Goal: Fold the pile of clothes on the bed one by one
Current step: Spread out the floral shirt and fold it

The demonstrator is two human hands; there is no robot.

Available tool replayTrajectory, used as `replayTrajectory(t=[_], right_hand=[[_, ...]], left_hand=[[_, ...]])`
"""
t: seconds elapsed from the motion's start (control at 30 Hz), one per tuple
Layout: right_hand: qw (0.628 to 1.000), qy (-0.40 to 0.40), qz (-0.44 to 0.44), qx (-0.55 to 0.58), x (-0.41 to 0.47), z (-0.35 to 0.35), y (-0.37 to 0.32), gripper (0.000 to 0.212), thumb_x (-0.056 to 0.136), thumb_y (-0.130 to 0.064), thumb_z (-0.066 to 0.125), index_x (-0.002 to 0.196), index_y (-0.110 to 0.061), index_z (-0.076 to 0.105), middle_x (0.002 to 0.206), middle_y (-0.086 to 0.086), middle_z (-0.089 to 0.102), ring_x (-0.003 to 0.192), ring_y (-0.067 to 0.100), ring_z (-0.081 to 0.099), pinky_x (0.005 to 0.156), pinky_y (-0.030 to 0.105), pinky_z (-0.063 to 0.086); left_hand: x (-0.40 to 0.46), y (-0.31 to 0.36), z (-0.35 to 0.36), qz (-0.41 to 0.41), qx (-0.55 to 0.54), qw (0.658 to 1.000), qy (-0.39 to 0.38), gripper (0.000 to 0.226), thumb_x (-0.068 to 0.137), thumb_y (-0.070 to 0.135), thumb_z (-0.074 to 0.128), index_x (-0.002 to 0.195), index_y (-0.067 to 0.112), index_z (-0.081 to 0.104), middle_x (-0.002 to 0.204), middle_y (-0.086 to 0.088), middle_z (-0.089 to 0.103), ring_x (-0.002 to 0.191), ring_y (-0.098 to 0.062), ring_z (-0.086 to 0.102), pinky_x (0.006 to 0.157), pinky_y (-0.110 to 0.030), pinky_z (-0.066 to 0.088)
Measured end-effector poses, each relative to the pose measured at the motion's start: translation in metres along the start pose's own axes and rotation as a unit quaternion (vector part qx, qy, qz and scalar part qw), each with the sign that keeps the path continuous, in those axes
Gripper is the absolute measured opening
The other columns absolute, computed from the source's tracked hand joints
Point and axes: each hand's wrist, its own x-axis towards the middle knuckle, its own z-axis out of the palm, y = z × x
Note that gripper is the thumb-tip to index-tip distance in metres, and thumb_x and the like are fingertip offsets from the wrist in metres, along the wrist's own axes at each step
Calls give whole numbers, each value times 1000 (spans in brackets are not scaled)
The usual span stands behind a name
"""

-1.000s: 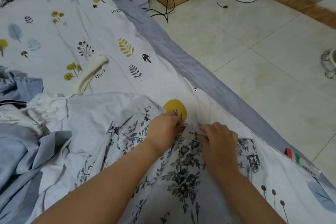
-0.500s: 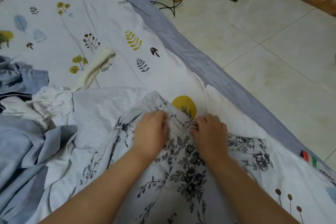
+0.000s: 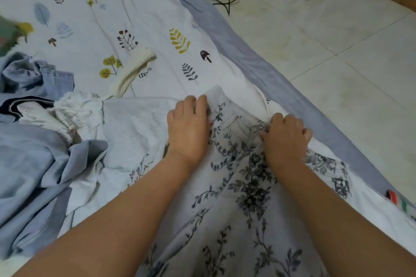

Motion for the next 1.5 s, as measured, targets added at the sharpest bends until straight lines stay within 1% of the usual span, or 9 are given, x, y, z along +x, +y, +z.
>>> replayTrajectory(t=[0.13,0.3,0.43,0.6,0.77,1.0,1.2,1.33,1.5], right_hand=[[993,25,-111,39,-44,7,-16,43,85,-18,61,126,-9,51,128,21,48,120,37,44,102,52,32],[955,-193,-219,-61,-88,23,-14,55,101,-41,19,150,-24,4,158,9,-1,146,25,-2,116,46,3],[964,-190,-182,-45,-95,4,-32,53,100,-40,25,149,-21,15,158,9,6,145,24,6,116,42,9],[953,-161,-256,29,-142,-27,-72,41,95,-18,46,134,-5,46,140,19,42,131,33,37,108,42,31],[926,-106,-351,85,-210,-38,-123,38,51,6,82,87,0,70,82,16,66,72,32,66,61,41,58],[870,-144,-471,18,-287,-13,-178,61,31,-4,87,89,-18,75,102,14,69,95,31,67,72,44,57],[831,-191,-520,-61,-308,-9,-204,26,48,-12,85,71,-15,73,95,13,72,97,30,67,89,55,49],[840,-130,-527,27,-309,-26,-224,25,45,0,78,63,-10,64,45,1,56,41,19,55,62,39,58],[852,-56,-503,135,-302,-54,-256,16,66,4,61,64,-9,53,42,1,46,38,19,34,50,31,36]], left_hand=[[-56,-5,6,81,67,992,-72,50,82,22,55,130,9,51,138,-19,46,127,-36,44,103,-57,33],[-113,-51,17,59,93,938,-328,61,99,38,23,147,24,-14,155,0,-22,132,-16,-37,110,-39,-13],[-116,-48,-10,74,24,960,-267,47,94,26,38,139,16,37,151,-9,28,141,-24,19,115,-39,15],[-163,-62,-70,18,-30,983,-179,22,74,10,56,94,8,65,92,-12,61,85,-31,56,71,-35,44],[-243,-115,-107,-139,36,953,-266,23,88,26,46,108,17,54,115,-3,52,104,-25,51,81,-32,40],[-354,-168,-117,-227,33,895,-382,61,84,70,30,125,28,45,130,3,44,121,-21,44,92,-32,40],[-395,-181,-121,-262,-8,866,-427,88,66,76,48,137,26,33,137,-1,29,126,-26,32,103,-42,35],[-397,-179,-131,-283,-41,875,-390,50,76,53,53,113,20,51,123,-2,41,116,-25,43,93,-36,41],[-392,-219,-178,-356,-207,892,-189,11,90,20,50,80,24,48,73,7,57,67,-8,54,56,-14,36]])
